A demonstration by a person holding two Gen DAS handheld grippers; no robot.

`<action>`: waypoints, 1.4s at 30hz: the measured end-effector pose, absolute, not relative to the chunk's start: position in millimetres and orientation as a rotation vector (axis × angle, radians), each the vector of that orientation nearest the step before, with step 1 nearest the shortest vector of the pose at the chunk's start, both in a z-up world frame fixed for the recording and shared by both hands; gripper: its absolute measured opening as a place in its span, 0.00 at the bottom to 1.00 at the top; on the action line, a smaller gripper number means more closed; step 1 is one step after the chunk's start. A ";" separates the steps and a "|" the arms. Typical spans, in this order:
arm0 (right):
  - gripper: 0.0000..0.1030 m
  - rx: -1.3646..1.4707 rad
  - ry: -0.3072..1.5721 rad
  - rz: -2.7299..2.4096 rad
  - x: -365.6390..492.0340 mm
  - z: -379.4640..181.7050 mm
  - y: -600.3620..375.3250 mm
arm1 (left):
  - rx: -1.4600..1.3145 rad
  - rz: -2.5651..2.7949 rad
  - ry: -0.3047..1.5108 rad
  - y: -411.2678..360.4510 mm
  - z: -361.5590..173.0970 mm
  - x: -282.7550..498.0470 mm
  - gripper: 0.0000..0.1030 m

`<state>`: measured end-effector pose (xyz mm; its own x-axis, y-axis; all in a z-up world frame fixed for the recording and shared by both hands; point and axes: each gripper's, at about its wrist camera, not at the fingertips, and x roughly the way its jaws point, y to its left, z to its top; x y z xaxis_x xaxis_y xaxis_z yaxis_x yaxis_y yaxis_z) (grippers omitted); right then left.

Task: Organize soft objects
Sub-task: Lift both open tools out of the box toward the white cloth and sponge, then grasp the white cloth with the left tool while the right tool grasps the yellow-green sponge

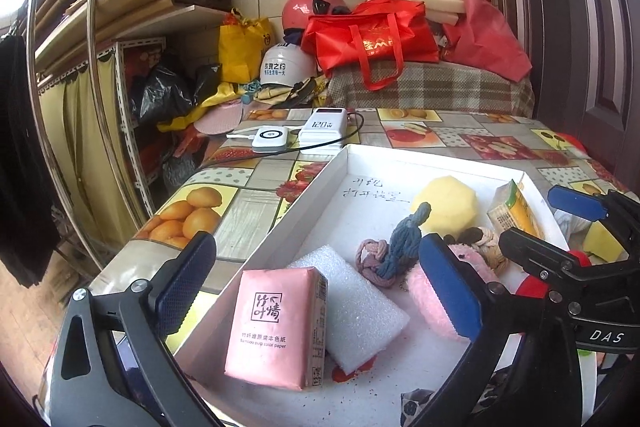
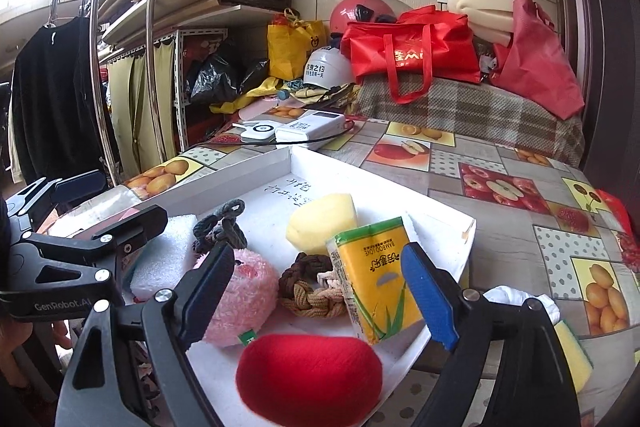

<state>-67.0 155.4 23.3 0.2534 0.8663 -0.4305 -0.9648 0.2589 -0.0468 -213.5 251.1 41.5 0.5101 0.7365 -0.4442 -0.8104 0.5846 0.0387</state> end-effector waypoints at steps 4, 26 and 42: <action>0.83 -0.327 0.342 1.272 -68.9 23.2 154.4 | -0.187 0.937 0.445 250.7 41.4 -213.7 1.00; 0.85 -0.242 0.280 1.295 -73.2 28.5 111.0 | -0.124 0.958 0.311 222.1 49.7 -227.9 1.00; 0.85 -0.092 0.364 1.104 9.3 29.3 6.5 | 0.032 0.651 0.333 133.7 55.7 -183.0 1.00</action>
<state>9.3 6.5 29.3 0.3975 0.8553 -0.3323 -0.8851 0.4529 0.1070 -183.0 133.7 55.7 0.7446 0.5993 -0.2941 -0.5891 0.7971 0.1329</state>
